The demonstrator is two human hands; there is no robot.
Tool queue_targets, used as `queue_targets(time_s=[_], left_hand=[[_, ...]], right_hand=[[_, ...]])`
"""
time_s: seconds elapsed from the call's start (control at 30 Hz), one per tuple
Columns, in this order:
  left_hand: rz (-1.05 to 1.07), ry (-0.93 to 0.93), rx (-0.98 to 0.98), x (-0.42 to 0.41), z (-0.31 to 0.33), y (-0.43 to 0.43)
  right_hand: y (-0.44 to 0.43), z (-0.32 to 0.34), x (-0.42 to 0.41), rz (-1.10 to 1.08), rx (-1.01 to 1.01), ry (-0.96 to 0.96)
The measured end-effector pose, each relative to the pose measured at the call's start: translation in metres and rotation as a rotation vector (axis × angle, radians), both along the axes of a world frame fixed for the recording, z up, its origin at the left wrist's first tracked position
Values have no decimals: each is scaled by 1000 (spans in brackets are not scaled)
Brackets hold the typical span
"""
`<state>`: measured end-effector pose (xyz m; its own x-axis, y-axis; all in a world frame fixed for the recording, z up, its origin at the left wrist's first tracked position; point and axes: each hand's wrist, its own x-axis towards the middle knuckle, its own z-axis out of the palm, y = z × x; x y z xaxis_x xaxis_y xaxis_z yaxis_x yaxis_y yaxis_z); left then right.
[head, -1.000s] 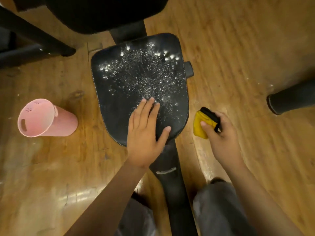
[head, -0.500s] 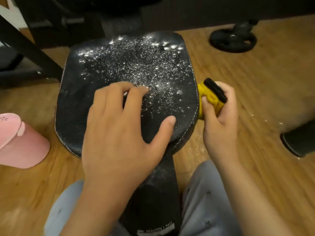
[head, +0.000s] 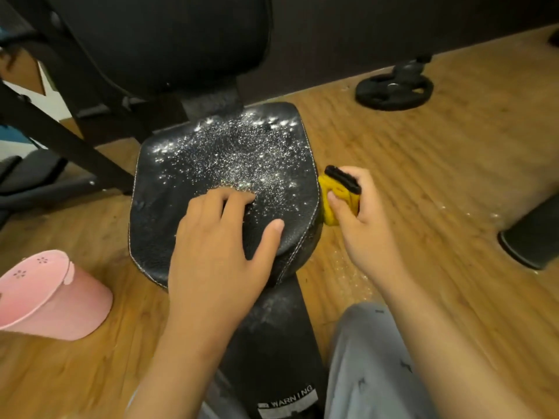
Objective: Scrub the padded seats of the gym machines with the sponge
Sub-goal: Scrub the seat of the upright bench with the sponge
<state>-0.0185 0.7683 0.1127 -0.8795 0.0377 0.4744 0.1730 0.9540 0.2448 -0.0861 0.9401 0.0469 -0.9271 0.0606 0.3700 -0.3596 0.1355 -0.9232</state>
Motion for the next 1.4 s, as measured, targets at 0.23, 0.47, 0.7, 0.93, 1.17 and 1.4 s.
queue_targets(time_s=[0.23,0.47,0.7,0.93,1.17,1.4], left_hand=[[7,76,-39,-1,-8,-1],[21,111,-62,-1,-11,1],[21,118,-81,-2,-12,-1],[36,125,-90,-1,-13,1],[52,157,-104,0,-12,5],[87,153,-111,0,-12,9]], right_hand=[[-9,-10,51,56,-135,31],[-22,-1,43,-48,-103,124],[-18,7,12,-131,-113,-3],[-10,-10,41,55,-114,-31],[-16,-15,20,13,-141,68],[-8,-3,-63,17,-8,11]])
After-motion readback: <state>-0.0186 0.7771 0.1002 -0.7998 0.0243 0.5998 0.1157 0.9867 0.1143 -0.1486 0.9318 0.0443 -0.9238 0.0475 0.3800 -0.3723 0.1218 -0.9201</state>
